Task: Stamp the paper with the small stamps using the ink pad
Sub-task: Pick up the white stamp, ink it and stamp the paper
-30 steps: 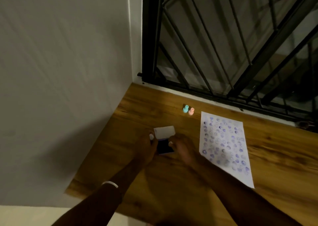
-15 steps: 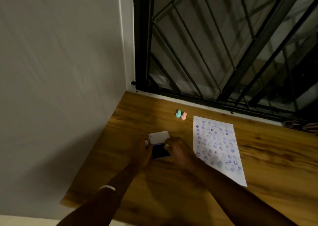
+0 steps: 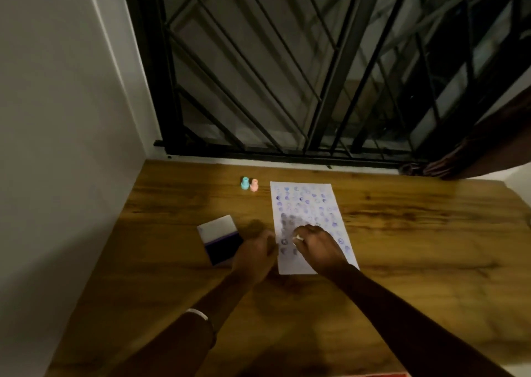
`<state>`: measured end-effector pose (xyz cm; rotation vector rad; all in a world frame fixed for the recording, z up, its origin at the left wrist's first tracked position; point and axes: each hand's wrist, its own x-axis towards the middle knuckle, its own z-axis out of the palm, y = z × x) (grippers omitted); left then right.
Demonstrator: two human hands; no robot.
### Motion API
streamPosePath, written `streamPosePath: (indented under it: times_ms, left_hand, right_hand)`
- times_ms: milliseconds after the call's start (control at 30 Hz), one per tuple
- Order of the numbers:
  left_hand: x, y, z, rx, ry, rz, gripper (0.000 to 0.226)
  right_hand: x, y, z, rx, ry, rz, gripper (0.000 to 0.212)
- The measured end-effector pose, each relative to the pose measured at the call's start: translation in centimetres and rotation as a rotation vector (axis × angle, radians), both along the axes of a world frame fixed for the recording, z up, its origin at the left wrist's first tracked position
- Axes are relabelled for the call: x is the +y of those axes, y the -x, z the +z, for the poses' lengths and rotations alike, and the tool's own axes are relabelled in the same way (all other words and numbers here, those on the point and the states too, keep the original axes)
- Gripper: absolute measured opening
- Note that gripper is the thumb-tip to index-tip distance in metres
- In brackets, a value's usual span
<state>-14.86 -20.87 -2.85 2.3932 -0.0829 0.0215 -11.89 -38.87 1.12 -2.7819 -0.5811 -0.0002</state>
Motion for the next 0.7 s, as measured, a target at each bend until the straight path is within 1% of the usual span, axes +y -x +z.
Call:
streamPosePath:
  times_ms: [67, 167, 367, 533, 567, 633, 700]
  left_hand:
    - [-1.5, 0.3, -0.9, -0.011, -0.072, -0.052, 0.039]
    - [-2.8, 0.8, -2.0, -0.044, -0.159, -0.043, 0.052]
    - [-3.0, 1.1, -3.2, -0.102, -0.231, -0.025, 0.058]
    - [-3.1, 1.1, -3.9, -0.133, -0.283, -0.044, 0.065]
    - [-3.1, 1.2, -4.0, -0.139, -0.29, -0.044, 0.065]
    - [-3.1, 1.2, -4.2, -0.157, -0.307, -0.051, 0.065]
    - [-3.0, 1.3, -4.1, -0.16, -0.323, -0.052, 0.065]
  right_hand:
    - [-1.4, 0.5, -0.4, 0.015, 0.014, -0.039, 0.024]
    - [-2.8, 1.0, -0.9, 0.021, 0.057, -0.035, 0.026]
    - [-3.0, 1.2, -1.6, -0.003, 0.073, -0.004, 0.026]
    - [-2.6, 1.8, -2.5, 0.006, 0.141, 0.048, 0.019]
    - [-2.7, 2.0, -2.8, -0.011, 0.157, 0.056, 0.021]
    - [-2.7, 2.0, -3.3, -0.001, 0.139, 0.053, 0.019]
    - [-2.9, 1.8, -3.5, 0.008, 0.079, 0.044, 0.019]
